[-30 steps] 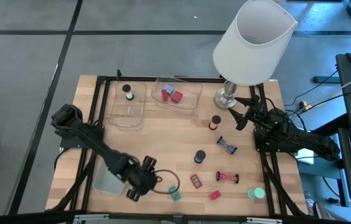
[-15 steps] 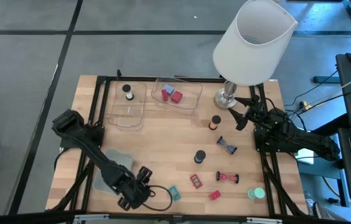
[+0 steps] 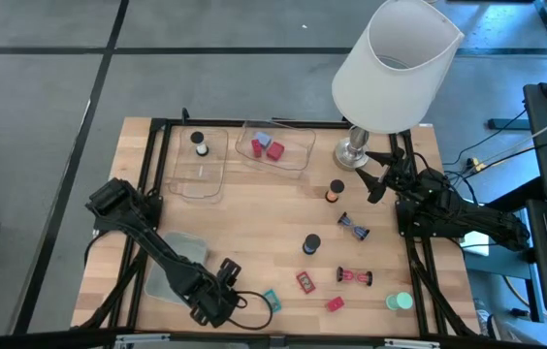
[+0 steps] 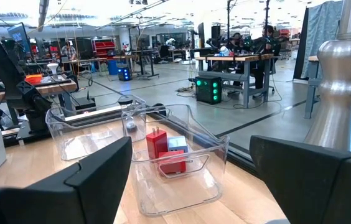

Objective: Pick & Place Office items
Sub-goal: Put the white digital clock timer into the gray bin

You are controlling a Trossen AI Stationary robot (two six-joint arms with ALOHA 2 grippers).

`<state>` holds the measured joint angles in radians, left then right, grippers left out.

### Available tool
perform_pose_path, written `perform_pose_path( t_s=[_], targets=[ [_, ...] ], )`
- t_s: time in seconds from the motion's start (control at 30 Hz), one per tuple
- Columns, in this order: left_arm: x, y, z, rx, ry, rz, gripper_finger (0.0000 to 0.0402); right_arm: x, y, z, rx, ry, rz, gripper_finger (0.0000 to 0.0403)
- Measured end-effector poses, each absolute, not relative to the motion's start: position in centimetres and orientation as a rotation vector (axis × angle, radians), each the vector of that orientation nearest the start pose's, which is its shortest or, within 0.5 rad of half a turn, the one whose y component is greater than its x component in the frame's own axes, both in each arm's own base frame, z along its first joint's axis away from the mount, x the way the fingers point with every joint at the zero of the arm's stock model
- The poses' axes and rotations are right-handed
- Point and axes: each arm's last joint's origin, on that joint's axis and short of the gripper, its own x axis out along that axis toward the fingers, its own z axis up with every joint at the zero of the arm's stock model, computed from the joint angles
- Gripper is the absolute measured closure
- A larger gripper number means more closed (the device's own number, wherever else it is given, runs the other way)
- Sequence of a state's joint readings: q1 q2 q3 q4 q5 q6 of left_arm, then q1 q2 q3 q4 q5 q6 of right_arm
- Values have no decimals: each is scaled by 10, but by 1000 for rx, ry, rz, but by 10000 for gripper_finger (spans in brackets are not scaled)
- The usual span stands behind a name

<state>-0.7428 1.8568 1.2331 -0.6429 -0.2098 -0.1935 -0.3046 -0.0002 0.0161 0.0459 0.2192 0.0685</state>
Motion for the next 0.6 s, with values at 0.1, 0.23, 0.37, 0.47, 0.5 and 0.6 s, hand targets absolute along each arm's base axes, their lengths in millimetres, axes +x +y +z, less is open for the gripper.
perform_pose_path(
  t_s=[0.1,0.23,0.37,0.47,0.5,0.6],
  targets=[
    [267,-238,171,415,1157,-343,248,90,-35,173,64,-80,-521,76],
    [269,-240,172,404,1127,-352,320,90,-35,173,65,-81,-521,76],
    [274,-236,172,342,1133,-307,346,90,-35,173,64,-81,-521,76],
    [276,-229,175,263,1146,-217,346,90,-35,173,64,-80,-521,76],
    [276,-226,178,246,1145,-187,346,90,-35,173,64,-81,-521,76],
    [270,-217,192,213,1138,-81,346,90,-35,173,64,-81,-521,76]
  ],
)
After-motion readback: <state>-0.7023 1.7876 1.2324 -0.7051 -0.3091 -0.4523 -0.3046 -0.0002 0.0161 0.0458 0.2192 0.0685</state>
